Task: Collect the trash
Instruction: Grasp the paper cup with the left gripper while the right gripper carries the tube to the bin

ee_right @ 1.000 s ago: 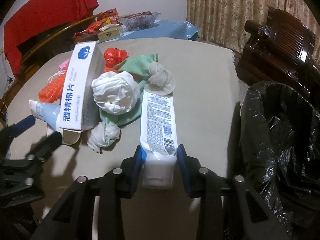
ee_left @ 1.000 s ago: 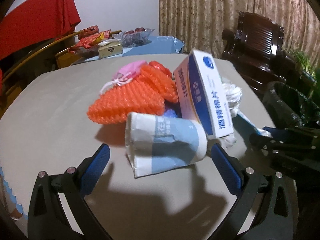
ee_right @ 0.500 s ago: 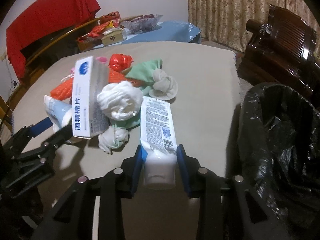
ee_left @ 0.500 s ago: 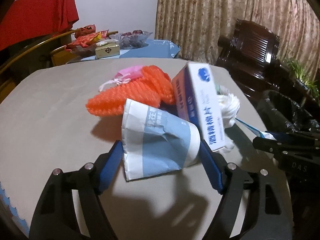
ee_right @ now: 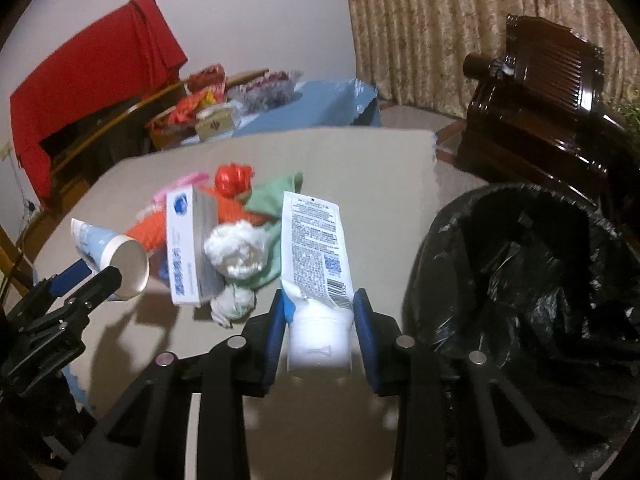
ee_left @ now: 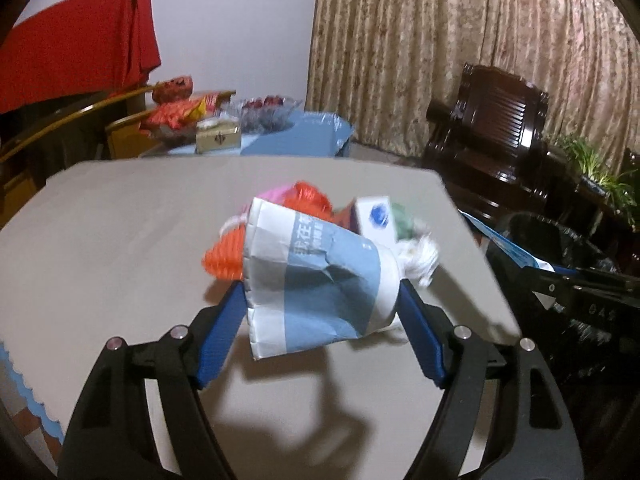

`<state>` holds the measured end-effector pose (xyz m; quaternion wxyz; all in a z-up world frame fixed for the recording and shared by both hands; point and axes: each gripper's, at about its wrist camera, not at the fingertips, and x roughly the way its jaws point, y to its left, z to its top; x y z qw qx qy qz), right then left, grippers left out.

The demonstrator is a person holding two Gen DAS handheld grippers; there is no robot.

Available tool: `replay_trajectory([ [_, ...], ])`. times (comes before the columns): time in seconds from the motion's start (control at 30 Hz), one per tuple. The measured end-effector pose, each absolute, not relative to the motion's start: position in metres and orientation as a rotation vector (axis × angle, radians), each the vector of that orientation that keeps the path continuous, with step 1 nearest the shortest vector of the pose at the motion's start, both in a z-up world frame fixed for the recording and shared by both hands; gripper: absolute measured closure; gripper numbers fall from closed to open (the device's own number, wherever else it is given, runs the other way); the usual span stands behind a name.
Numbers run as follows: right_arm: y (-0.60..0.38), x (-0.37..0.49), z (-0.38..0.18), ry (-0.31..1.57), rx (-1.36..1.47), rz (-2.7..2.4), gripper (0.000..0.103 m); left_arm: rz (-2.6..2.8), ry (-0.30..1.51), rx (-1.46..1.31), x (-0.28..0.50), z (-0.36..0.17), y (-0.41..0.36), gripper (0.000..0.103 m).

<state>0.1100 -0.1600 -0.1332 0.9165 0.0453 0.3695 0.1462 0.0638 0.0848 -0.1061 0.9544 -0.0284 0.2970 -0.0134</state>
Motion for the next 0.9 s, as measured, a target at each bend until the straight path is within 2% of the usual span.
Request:
replay_trajectory([
  [0.43,-0.252,0.092,-0.096,0.655,0.160,0.095,0.069,-0.242,0.541,-0.048,0.087,-0.063,0.000,0.029],
  [0.8,-0.339,0.084,-0.104,0.667,0.157,-0.103,0.069,-0.506,0.560,0.001,0.129,-0.075,-0.127,0.027],
  [0.83,-0.344,0.084,-0.105,0.671,0.161,-0.113,0.067,-0.532,0.562,0.002,0.133,-0.076,-0.136,0.024],
  [0.9,-0.354,0.082,-0.106,0.664,0.165,-0.146,0.057,-0.584,0.572,0.007,0.140,-0.081,-0.152,0.018],
])
